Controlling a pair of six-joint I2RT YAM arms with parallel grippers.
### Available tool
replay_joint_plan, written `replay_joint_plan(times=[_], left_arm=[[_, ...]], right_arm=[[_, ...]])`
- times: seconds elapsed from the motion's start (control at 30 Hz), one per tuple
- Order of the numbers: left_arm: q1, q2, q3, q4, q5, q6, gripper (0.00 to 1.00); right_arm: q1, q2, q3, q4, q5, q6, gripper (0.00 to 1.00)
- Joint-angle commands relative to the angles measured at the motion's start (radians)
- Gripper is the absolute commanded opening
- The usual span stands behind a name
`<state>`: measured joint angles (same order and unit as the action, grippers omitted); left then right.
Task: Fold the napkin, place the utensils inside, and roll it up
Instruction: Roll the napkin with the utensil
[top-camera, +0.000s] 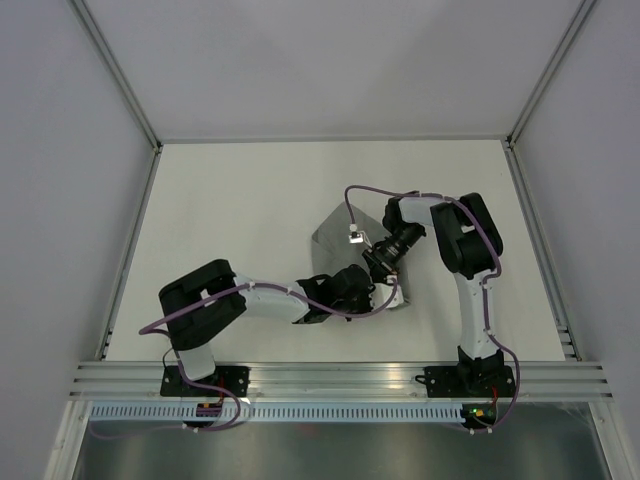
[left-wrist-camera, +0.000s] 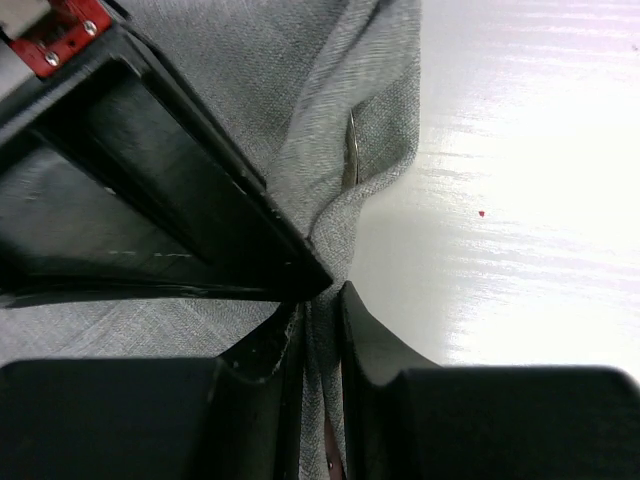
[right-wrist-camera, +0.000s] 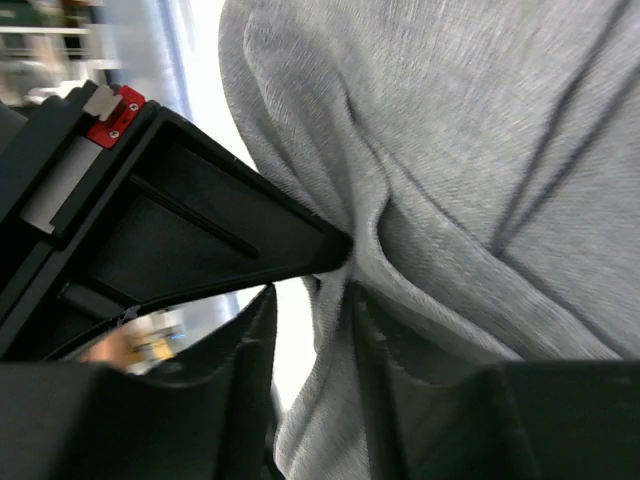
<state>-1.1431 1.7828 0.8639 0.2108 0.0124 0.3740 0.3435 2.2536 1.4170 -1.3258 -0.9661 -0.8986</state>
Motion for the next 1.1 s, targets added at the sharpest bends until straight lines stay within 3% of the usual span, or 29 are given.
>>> replay_joint_plan(times=[0.0,0.03,0.13,0.37,0.6,0.83,1.07], left_arm=[[0.029,0.009,0.021,-0.132,0.17,-0.092,0.02],[0.043,0.007,0.024,-0.148,0.187,-0.102,0.02],[0.066,0.01,0.04,-0.175,0.237,-0.119,0.02],[0.106,0.038,0.096,-0.27,0.351,-0.147,0.02],[0.16,0.081,0.17,-0.367,0.486,-0.181,0.02],[0.206,0.156,0.283,-0.499,0.61,-0.202,0.02],[0.229,0.23,0.377,-0.577,0.676,-0.216,0.02]], right_arm=[[-0.009,-0.107,0.019,0.148,0.032,-0.016,0.43],[-0.009,-0.142,0.02,0.161,0.03,0.007,0.5],[-0.014,-0.215,0.008,0.223,0.036,0.076,0.55],[-0.089,-0.353,-0.095,0.483,0.092,0.303,0.57],[-0.218,-0.529,-0.259,0.73,0.142,0.398,0.57],[-0.258,-0.835,-0.501,0.933,0.184,0.35,0.57],[-0.256,-1.117,-0.684,0.875,0.101,0.097,0.61]])
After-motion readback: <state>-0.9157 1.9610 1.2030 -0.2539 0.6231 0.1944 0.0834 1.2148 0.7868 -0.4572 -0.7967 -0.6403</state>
